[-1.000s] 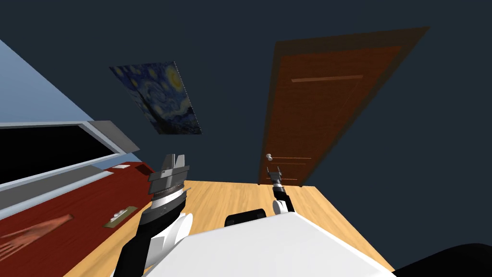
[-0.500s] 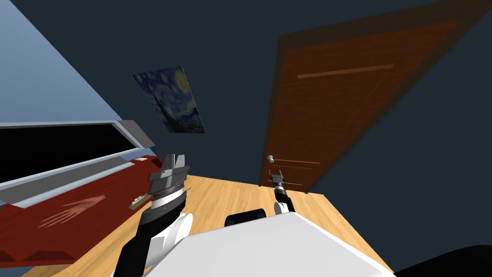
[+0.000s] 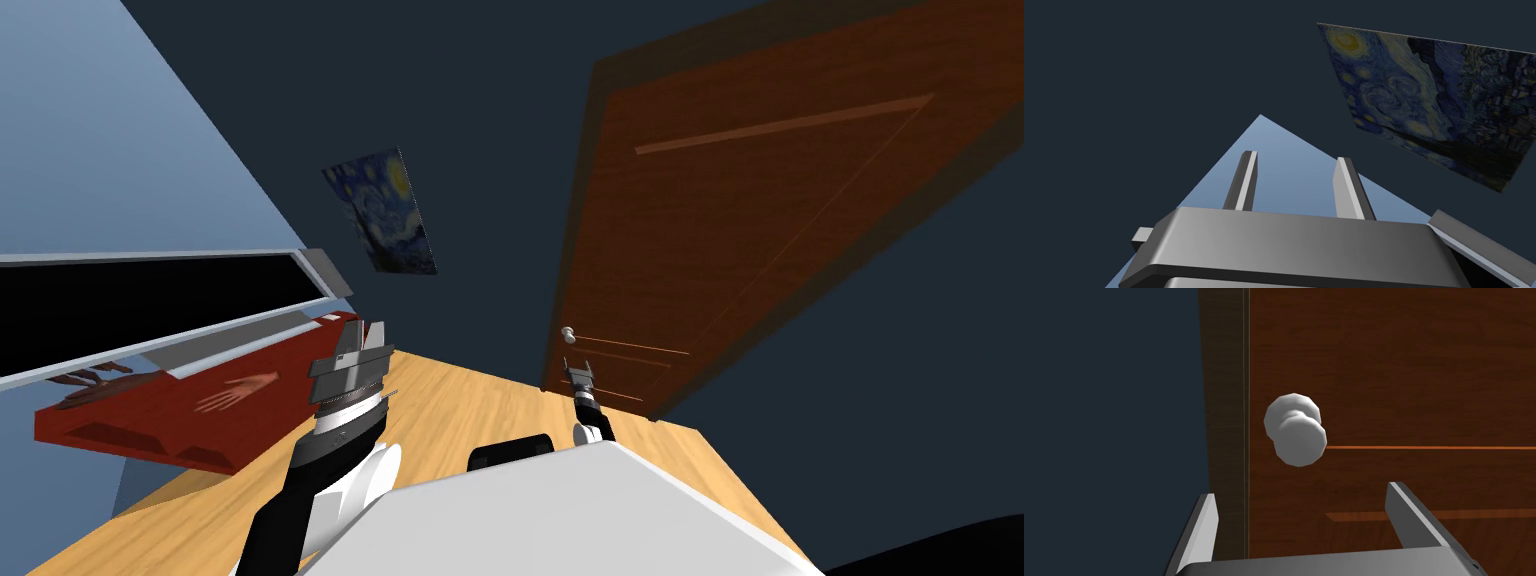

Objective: Pull the door open

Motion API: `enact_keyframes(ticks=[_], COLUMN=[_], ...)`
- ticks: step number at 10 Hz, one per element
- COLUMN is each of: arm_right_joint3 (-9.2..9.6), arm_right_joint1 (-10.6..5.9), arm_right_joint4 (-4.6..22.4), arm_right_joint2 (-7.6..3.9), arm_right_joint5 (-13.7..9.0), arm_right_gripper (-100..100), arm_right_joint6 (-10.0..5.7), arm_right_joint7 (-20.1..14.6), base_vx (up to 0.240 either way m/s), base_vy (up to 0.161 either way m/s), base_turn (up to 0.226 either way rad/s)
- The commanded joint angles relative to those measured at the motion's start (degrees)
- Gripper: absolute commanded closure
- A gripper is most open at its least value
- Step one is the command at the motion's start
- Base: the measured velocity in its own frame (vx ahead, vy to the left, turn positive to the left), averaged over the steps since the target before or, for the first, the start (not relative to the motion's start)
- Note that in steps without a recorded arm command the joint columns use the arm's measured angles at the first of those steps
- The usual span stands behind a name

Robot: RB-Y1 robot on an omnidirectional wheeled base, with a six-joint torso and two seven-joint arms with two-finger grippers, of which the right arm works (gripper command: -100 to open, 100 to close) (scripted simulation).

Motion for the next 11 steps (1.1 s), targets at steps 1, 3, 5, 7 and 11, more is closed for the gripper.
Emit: enact_keyframes(ticks=[1,3,5,7,11], arm_right_joint3=[0.3,0.51,0.72,0.75,0.1], arm_right_joint1=[-0.36,-0.85,-1.35,-1.57,-1.12], arm_right_joint4=[2.18,4.21,6.29,6.82,9.95], arm_right_joint2=[-0.4,-0.71,-1.02,-1.14,-5.1], arm_right_joint5=[-1.37,-2.8,-4.27,-4.42,-4.91], arm_right_gripper=[-100,-100,-100,-100,-100], arm_right_joint6=[-0.86,-1.49,-2.13,-2.18,-3.37], arm_right_joint7=[-2.03,-3.77,-5.55,-5.81,-11.35], base_vx=[-0.015,-0.013,-0.019,-0.015,0.177], base_vy=[-0.096,-0.086,-0.073,-0.053,-0.006], base_turn=[0.216,0.173,0.153,0.136,0.066])
